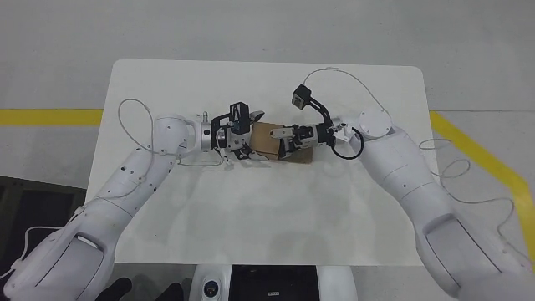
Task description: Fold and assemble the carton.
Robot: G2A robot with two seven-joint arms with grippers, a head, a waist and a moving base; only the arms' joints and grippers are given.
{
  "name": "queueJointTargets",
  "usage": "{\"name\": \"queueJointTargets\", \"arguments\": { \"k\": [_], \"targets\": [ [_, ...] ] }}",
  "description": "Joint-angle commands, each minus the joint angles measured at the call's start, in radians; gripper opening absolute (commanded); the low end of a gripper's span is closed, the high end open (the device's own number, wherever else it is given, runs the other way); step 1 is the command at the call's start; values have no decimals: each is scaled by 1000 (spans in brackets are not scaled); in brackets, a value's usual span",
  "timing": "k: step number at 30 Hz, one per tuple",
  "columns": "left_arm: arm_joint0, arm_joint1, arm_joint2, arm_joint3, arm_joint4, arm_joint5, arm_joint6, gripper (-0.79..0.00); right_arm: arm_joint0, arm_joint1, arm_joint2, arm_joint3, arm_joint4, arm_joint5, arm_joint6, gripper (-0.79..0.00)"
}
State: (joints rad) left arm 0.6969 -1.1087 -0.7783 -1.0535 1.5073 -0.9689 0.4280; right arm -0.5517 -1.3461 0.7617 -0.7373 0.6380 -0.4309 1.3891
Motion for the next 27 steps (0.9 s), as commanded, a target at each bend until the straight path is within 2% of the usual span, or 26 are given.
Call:
{"name": "queueJointTargets", "arguments": {
  "k": [1,6,19,27],
  "targets": [
    [-1,0,1,-1,5,-2,6,0,2,-3,-1,3,5,0,0,0],
    [0,-1,0,1,15,-5,20,0,-7,7,20,-2,25,5,6,0],
    [2,-2,-2,-1,37,-16,43,0,-51,89,137,-55,-42,28,28,0],
    [9,0,-8,-11,47,-14,48,0,-23,84,118,-37,-86,-4,-4,0]
  ]
}}
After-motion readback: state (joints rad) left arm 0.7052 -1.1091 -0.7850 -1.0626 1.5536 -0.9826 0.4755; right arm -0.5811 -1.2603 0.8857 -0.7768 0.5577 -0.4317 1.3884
